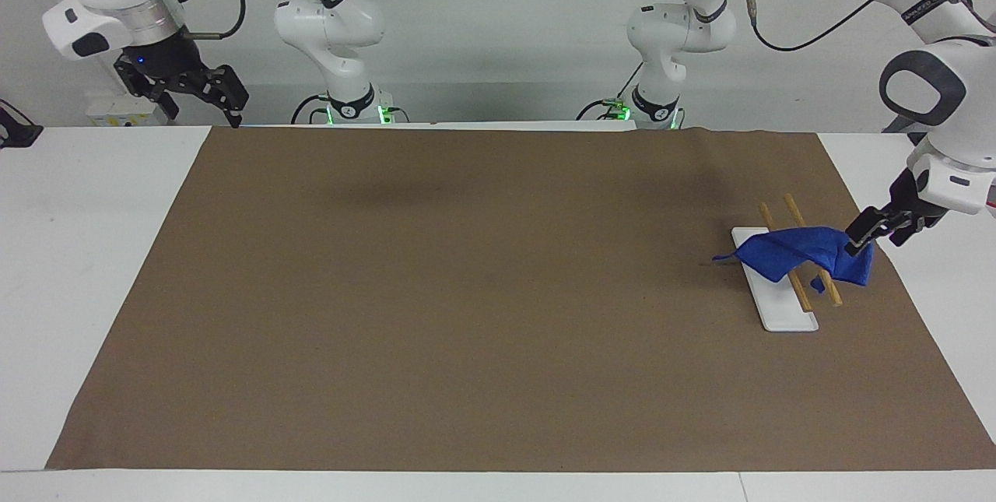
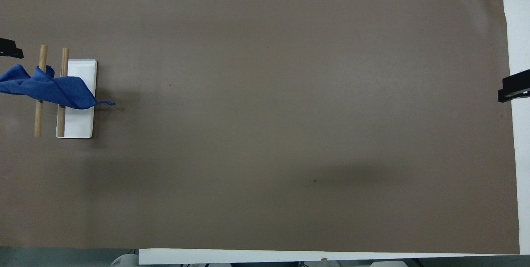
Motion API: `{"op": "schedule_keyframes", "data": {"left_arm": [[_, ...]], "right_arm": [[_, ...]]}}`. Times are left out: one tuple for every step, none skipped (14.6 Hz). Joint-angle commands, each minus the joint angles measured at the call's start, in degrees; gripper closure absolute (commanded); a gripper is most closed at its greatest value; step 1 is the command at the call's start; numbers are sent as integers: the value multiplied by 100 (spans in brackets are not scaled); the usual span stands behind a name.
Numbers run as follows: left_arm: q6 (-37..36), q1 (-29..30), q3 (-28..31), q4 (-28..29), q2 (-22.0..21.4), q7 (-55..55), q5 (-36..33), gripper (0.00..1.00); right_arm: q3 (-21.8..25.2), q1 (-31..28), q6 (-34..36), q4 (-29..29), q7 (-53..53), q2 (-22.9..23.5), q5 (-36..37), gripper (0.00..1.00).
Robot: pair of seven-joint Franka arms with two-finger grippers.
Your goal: Right arm passes towel to left arm to hang
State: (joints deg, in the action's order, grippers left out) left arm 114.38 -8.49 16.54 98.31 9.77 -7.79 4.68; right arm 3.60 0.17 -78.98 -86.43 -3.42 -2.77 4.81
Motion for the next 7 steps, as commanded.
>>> {"op": "schedule_keyframes", "data": {"left_arm": [[-442, -204, -308, -48, -115, -48, -195, 1], [-530, -284, -379, -57, -159, -47, -195, 1], [-627, -345, -414, -83, -238, -56, -195, 1], [-793, -415, -441, -188, -317, -47, -186, 1], [-1047, -529, -432, -346, -405, -30, -160, 1], [-1302, -661, -415, -486, -510, -21, -151, 0], [-1487, -784, -388, -514, -581, 110, -151, 0]], "right_arm": [[0, -44, -12, -155, 131, -136, -103, 0], [0, -44, -3, -155, 131, -136, -111, 0], [0, -44, -12, -155, 131, -136, -111, 0], [0, -44, -12, -155, 122, -136, -111, 0], [0, -44, -12, -155, 131, -136, -111, 0], [0, -44, -12, -155, 131, -136, -111, 0], [0, -44, -12, -155, 122, -136, -111, 0]]}}
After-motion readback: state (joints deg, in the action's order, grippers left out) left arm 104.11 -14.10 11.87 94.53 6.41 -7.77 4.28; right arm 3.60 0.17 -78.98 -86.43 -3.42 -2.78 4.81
